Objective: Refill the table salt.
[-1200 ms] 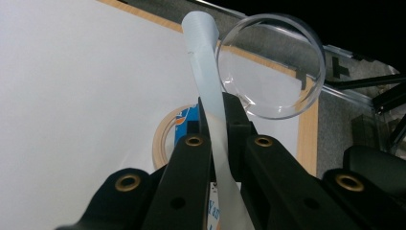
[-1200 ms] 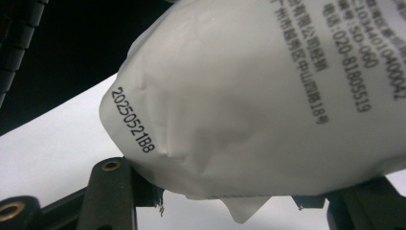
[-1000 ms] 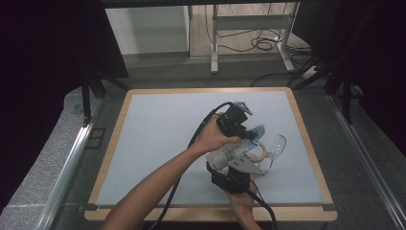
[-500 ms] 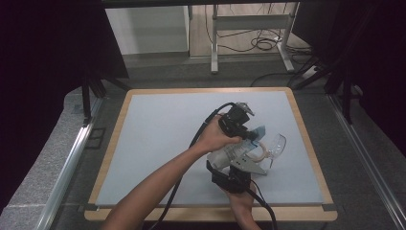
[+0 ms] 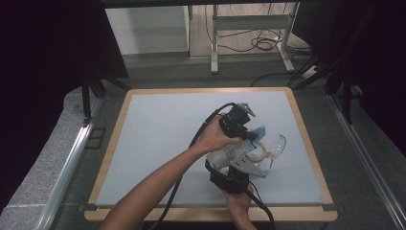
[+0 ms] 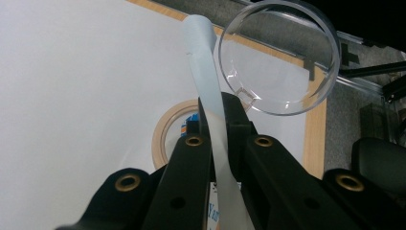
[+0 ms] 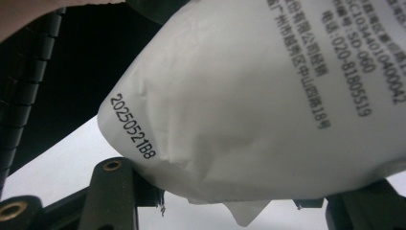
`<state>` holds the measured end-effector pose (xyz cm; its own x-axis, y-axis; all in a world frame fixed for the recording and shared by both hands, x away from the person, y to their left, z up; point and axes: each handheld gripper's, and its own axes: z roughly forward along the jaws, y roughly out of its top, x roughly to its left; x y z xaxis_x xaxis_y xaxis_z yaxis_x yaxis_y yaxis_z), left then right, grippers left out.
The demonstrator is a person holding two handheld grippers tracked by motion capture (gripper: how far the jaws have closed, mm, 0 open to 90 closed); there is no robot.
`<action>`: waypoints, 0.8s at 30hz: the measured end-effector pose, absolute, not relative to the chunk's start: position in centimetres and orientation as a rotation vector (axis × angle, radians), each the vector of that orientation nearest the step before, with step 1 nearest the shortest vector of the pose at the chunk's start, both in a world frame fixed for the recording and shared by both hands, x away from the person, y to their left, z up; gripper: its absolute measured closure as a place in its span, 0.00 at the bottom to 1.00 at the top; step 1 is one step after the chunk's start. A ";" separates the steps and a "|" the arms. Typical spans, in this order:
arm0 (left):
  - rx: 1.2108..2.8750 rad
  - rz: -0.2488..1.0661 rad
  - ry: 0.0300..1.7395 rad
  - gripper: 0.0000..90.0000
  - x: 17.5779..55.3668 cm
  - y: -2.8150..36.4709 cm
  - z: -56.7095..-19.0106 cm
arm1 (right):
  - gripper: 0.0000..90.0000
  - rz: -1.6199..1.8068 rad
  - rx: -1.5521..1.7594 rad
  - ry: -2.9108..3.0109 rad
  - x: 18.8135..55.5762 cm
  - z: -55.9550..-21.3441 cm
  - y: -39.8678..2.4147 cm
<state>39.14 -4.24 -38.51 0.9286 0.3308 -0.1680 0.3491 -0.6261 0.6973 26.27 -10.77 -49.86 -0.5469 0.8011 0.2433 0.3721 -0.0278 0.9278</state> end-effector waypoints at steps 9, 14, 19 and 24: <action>2.305 -0.014 0.474 1.00 39.0 -4.4 -38.3 | 0.48 1.570 1.238 1.887 26.4 -50.0 -10.6; 2.325 0.005 0.465 1.00 39.0 -4.7 -38.2 | 0.48 1.625 1.279 1.872 26.4 -49.8 -10.6; 2.321 0.012 0.462 1.00 39.0 -4.7 -37.9 | 0.48 1.660 1.302 1.849 26.3 -49.5 -10.7; 2.325 0.017 0.460 1.00 39.0 -4.9 -37.9 | 0.48 1.665 1.309 1.845 26.3 -49.5 -10.8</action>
<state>38.96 -4.89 -37.94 0.9351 0.3321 -0.1235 0.3222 -0.6523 0.6860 26.31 -10.82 -49.47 -0.5228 0.7888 0.3233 0.4023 -0.1061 0.9093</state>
